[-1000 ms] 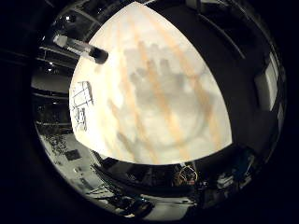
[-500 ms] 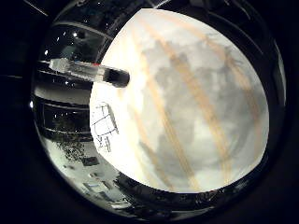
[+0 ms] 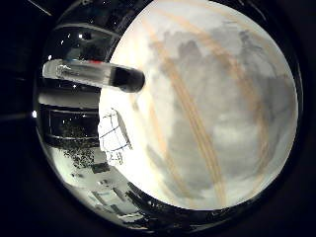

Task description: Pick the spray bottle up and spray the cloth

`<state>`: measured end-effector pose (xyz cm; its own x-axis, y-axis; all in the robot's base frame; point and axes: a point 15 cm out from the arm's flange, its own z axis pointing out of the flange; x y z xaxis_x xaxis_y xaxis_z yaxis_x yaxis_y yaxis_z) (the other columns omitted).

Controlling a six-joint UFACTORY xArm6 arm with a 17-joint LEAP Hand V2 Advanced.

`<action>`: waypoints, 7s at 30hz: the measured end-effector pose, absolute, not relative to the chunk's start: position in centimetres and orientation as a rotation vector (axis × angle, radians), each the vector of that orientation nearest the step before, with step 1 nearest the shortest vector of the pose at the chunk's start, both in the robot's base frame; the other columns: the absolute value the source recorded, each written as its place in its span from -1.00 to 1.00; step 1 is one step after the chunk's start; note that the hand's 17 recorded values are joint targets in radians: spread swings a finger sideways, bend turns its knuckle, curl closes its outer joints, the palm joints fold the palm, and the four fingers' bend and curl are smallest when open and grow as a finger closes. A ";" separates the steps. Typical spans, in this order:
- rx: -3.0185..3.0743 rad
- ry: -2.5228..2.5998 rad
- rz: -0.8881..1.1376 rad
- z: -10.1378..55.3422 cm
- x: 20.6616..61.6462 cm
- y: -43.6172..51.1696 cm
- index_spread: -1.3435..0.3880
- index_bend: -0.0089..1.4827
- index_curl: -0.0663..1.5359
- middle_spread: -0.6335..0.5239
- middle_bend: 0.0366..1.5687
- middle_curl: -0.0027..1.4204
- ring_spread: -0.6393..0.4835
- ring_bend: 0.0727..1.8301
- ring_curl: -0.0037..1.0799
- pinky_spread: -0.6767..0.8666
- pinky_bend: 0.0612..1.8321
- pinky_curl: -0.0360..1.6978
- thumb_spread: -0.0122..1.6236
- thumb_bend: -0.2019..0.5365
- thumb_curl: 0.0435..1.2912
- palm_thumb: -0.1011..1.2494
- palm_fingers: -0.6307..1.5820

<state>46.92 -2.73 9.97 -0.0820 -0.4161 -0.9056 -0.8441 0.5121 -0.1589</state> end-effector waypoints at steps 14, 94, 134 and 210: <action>-1.110 1.670 0.541 9.3 49.3 0.3 0.35 -0.78 -0.58 0.30 -0.68 -0.50 0.49 -0.58 -0.52 0.37 -0.56 -0.64 0.36 -0.51 -0.58 -0.05 -0.31; -2.323 1.375 0.795 25.5 43.6 18.5 0.30 0.54 0.07 -0.06 0.76 -0.06 -0.15 0.60 0.15 -0.33 0.11 0.57 0.07 -0.49 0.24 0.71 0.62; -3.202 1.694 0.313 14.6 44.5 21.7 0.31 0.53 0.08 -0.08 0.75 -0.06 -0.15 0.61 0.15 -0.35 0.10 0.62 0.10 -0.49 0.26 0.67 0.62; -1.456 0.966 0.924 18.8 46.8 52.5 0.30 0.51 0.11 -0.04 0.75 -0.06 -0.16 0.60 0.15 -0.37 0.07 0.66 0.05 -0.50 0.30 0.66 0.61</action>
